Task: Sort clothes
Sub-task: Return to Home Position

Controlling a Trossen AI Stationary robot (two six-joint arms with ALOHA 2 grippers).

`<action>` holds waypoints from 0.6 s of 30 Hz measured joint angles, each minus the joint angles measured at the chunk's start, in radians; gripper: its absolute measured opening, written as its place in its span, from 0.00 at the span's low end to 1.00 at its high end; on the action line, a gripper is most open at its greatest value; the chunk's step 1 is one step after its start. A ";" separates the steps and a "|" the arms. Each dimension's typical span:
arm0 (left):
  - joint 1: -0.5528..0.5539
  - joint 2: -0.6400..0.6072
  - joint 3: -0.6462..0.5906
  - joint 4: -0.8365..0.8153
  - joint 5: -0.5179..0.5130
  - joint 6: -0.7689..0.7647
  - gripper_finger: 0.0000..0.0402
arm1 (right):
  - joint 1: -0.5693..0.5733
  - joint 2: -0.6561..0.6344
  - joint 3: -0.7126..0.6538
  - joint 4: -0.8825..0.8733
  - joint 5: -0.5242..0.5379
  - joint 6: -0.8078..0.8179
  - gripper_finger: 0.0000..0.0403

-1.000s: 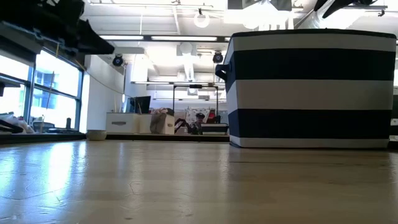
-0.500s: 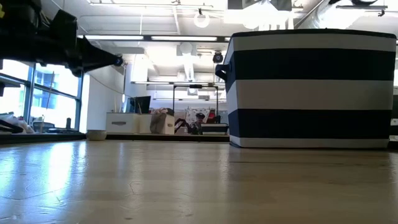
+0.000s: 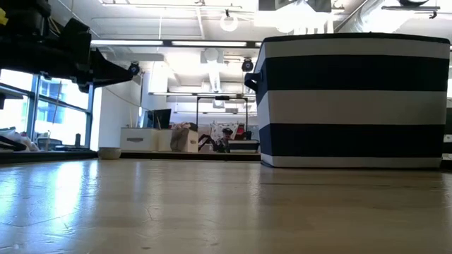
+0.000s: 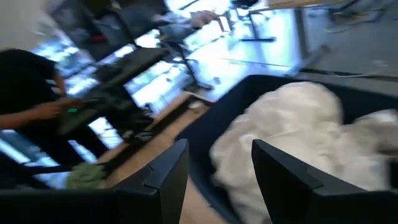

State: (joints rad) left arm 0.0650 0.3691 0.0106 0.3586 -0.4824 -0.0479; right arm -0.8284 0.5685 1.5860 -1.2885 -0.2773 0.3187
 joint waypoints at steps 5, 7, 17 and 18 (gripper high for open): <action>0.000 0.000 0.000 -0.006 0.000 0.000 0.13 | -0.013 -0.179 -0.272 0.244 -0.141 0.077 0.43; 0.000 0.000 0.000 -0.007 0.000 0.000 0.13 | -0.021 -0.240 -0.406 0.387 -0.207 0.086 0.43; 0.000 0.000 0.000 -0.007 0.000 -0.001 0.13 | -0.017 -0.299 -0.856 0.919 -0.487 0.087 0.42; 0.000 0.000 0.000 -0.007 0.001 -0.001 0.13 | -0.007 -0.300 -0.876 0.943 -0.489 0.086 0.42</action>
State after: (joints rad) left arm 0.0650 0.3691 0.0109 0.3519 -0.4816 -0.0486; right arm -0.8353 0.2684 0.7097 -0.3459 -0.7659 0.4048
